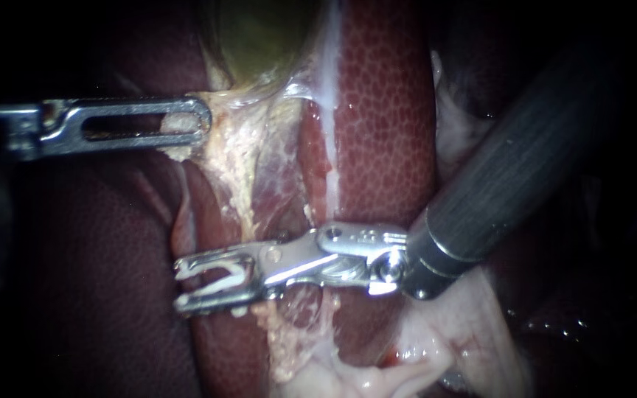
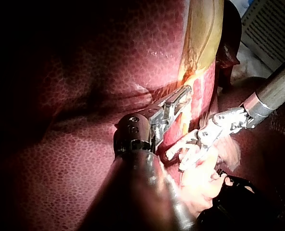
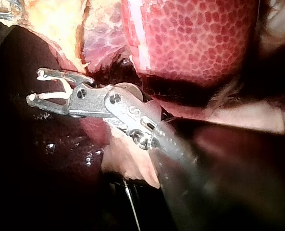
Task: Clipping third clip left tube
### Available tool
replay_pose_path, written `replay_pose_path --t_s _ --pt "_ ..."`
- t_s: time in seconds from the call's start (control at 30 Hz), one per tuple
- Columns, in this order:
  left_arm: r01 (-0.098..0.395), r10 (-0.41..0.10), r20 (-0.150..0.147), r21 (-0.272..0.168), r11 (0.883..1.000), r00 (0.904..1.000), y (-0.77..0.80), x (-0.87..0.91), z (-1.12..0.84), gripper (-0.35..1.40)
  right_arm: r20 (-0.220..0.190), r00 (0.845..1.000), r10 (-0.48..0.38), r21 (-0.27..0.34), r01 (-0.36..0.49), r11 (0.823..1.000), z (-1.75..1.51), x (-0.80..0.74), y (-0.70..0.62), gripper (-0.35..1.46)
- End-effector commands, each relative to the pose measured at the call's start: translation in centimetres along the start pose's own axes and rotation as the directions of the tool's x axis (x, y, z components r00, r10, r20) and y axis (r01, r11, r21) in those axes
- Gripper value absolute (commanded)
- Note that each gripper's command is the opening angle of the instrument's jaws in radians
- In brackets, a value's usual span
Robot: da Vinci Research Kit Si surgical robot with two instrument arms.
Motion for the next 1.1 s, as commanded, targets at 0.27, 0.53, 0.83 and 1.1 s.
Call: replay_pose_path --t_s 0.27,0.53,0.83,1.1 --pt "0.000 0.000 0.000 0.000 1.000 1.0000 0.00 0.00 -0.01 -0.16 0.000 1.000 0.000 0.002 0.000 1.000 0.00 0.00 -0.02 0.20" --pt "0.000 0.000 -0.002 0.002 1.000 1.0000 0.01 -0.01 -0.03 -0.16 0.000 1.000 0.001 0.007 -0.001 1.000 -0.11 0.02 -0.07 0.20" --pt "0.000 0.000 -0.005 0.006 1.000 1.0000 0.02 -0.02 -0.07 -0.16 -0.002 1.000 0.005 0.003 -0.005 1.000 -0.25 0.07 -0.15 0.39" --pt "0.001 -0.001 -0.005 0.005 1.000 1.0000 0.02 -0.03 -0.10 -0.16 -0.010 1.000 0.010 -0.024 -0.010 1.000 -0.60 0.28 -0.26 0.51"
